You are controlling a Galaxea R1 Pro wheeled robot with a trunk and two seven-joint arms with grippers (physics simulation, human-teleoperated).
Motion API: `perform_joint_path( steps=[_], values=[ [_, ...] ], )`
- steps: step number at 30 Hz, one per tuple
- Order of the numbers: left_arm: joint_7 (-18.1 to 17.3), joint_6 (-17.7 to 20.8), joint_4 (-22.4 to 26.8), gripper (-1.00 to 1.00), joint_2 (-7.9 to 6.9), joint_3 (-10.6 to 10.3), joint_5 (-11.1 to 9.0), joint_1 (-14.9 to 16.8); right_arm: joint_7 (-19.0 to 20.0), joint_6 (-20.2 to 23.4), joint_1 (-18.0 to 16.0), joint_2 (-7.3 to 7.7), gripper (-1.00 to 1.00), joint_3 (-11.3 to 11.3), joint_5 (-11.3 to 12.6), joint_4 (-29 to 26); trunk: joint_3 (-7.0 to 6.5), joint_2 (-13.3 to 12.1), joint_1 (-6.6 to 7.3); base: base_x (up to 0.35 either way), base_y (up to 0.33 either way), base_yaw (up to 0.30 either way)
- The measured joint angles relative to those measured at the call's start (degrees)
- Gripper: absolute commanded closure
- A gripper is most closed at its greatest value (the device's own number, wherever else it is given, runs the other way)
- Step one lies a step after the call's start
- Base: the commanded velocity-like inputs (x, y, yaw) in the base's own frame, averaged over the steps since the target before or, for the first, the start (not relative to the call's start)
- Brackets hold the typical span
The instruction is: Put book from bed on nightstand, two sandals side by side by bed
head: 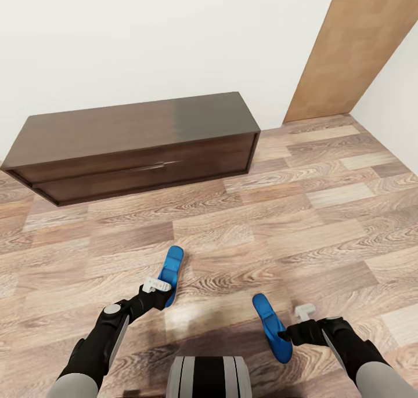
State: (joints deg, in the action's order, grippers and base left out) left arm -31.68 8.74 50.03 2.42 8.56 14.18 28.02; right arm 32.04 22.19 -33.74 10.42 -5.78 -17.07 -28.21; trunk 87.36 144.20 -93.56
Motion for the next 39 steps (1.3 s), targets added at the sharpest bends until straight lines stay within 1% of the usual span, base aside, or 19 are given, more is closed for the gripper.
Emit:
perform_joint_path(
  steps=[6, 9, 11, 14, 15, 20, 26, 35, 39],
  values=[
    [0.00, 0.07, 0.15, 1.00, -0.02, 0.00, -0.06, 0.00, -0.20, 0.00, 0.00, -0.50, -1.00, 0.12, -0.10, 0.38, 0.00, 0.00, 0.00, 0.000, 0.000, 0.000],
    [0.00, 0.08, 0.14, 1.00, 0.14, 0.00, -0.04, 0.00, -0.19, 0.00, 0.00, -0.65, -1.00, 0.14, -0.16, 0.43, 0.66, 0.04, -0.08, 0.000, 0.000, 0.000],
    [-0.02, 0.10, 0.08, 1.00, 0.92, 0.02, -0.04, -0.01, -0.20, 0.00, 0.00, -0.69, -1.00, 0.15, -0.17, 0.45, 1.10, 0.06, -0.13, 0.000, 0.000, 0.000],
    [-0.02, 0.09, 0.05, 1.00, 1.39, 0.01, 0.02, 0.00, -0.19, -0.01, 0.00, -0.70, -1.00, 0.15, -0.17, 0.45, 1.77, 0.10, -0.21, 0.000, 0.000, 0.000],
    [0.00, 0.09, 0.05, 1.00, 1.45, 0.00, 0.04, 0.00, -0.18, 0.00, 0.00, -0.70, -1.00, 0.15, -0.18, 0.45, 1.99, 0.12, -0.24, 0.000, 0.000, 0.000],
    [0.00, 0.09, 0.05, 1.00, 1.54, 0.00, 0.00, 0.00, -0.14, 0.00, 0.00, -0.70, -1.00, 0.15, -0.17, 0.45, 1.99, 0.12, -0.23, 0.000, 0.000, 0.000],
    [0.00, 0.09, 0.04, 1.00, 1.54, 0.00, 0.09, 0.00, -0.13, -0.01, 0.00, -0.70, -1.00, 0.15, -0.18, 0.38, 3.32, 0.20, -0.39, 0.000, 0.000, 0.000],
    [0.00, 0.06, 0.05, 1.00, 1.54, 0.06, 0.01, 0.00, -0.19, -0.03, 0.00, -0.78, -1.00, 0.15, -0.17, 0.38, 3.32, 0.20, -0.39, 0.004, 0.000, 0.000],
    [0.00, 0.07, 0.05, 1.00, 1.54, 0.02, 0.01, 0.00, -0.20, 0.00, 0.00, -0.79, -1.00, 0.15, -0.17, 0.37, 3.32, 0.20, -0.37, 0.159, 0.000, 0.000]
  ],
)
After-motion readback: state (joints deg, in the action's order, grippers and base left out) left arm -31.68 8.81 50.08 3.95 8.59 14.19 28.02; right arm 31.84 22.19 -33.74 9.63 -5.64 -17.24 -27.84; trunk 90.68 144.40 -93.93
